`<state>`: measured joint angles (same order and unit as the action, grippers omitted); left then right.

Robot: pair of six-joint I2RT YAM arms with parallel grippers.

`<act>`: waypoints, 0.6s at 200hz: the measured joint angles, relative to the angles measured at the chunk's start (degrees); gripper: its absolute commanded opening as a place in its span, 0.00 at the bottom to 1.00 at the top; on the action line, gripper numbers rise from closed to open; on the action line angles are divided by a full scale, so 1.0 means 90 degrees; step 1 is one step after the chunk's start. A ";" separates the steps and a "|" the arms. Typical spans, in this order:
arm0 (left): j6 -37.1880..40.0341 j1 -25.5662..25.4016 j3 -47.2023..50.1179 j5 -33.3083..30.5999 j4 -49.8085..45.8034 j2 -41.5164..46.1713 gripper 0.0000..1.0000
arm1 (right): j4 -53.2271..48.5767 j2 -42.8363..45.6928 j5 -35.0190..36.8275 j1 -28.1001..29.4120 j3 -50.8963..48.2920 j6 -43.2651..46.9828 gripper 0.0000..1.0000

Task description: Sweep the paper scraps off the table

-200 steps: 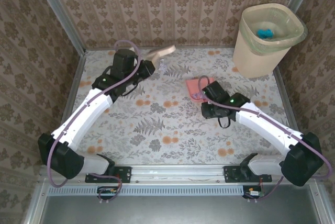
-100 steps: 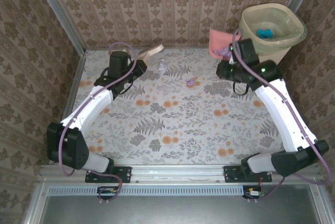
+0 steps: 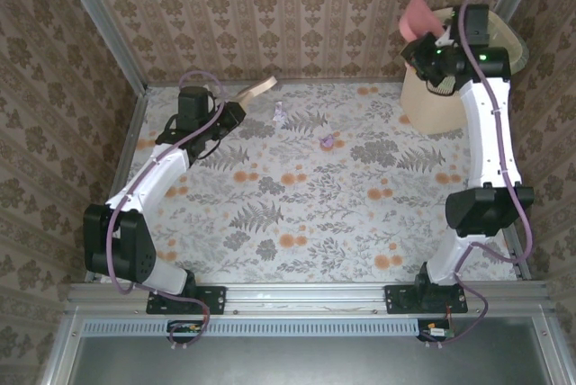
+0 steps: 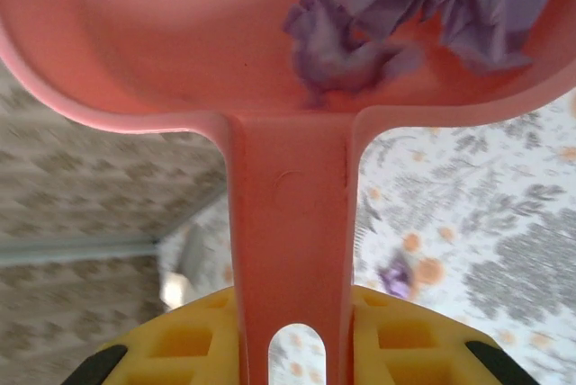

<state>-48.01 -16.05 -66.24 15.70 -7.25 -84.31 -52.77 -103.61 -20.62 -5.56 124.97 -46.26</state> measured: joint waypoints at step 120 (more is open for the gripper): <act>-0.0002 0.0044 -0.0002 0.0287 0.0005 -0.0330 0.00 | 0.3330 -0.0573 -0.1904 -0.1100 -0.0415 -0.3670 0.00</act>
<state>-48.03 -15.66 -66.26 18.28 -7.20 -87.29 -22.81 -108.77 -37.76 -15.46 121.23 -79.29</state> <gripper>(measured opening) 0.253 0.263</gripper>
